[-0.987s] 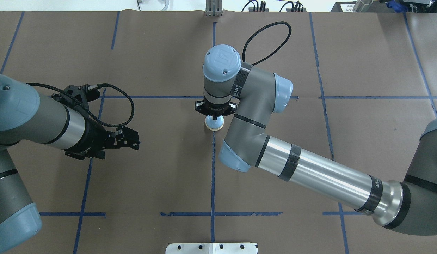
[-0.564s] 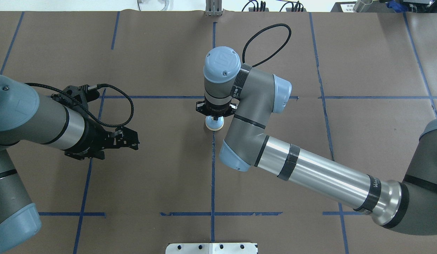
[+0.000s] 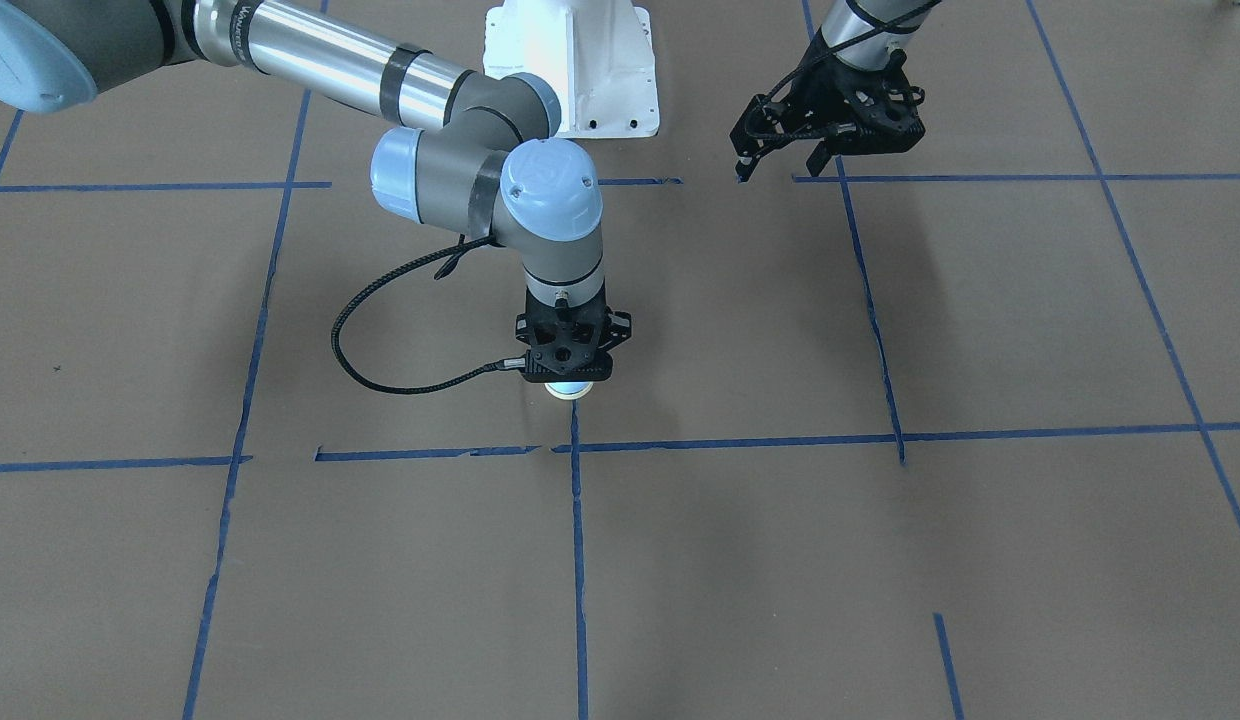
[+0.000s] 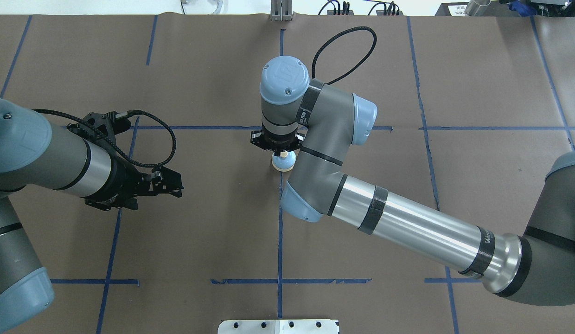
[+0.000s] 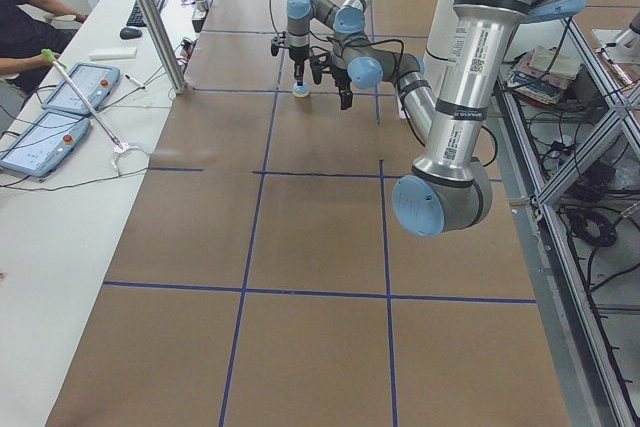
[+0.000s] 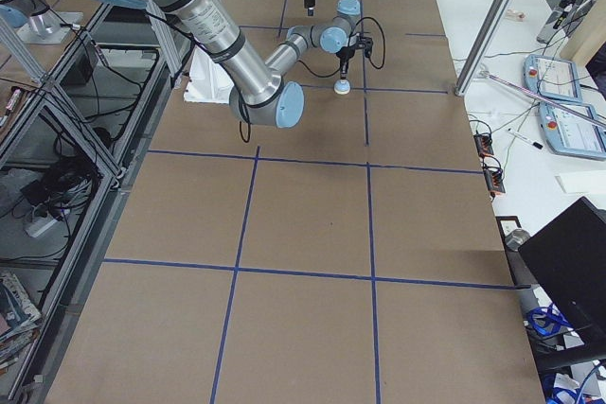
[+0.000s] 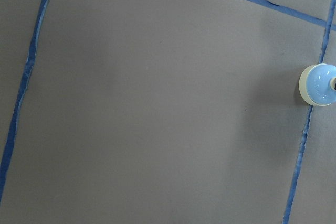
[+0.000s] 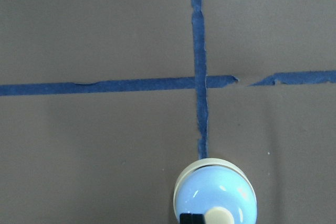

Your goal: Place and press bell with both arms

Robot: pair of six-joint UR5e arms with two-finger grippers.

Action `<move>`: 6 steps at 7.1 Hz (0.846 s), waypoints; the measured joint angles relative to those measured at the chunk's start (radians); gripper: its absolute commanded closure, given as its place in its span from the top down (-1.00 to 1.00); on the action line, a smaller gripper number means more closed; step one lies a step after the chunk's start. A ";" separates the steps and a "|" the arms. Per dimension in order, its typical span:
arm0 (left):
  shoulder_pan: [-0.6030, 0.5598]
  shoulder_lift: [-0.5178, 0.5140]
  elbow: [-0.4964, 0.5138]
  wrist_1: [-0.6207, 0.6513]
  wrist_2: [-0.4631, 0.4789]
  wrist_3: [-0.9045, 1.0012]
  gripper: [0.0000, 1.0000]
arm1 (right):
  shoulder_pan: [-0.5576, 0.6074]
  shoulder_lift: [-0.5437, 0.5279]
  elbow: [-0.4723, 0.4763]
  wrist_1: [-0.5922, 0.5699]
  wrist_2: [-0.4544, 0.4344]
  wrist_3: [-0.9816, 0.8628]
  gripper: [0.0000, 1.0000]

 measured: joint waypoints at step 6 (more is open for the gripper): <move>0.000 0.028 0.005 0.000 0.000 0.025 1.00 | 0.147 -0.437 0.549 -0.066 0.197 -0.084 0.99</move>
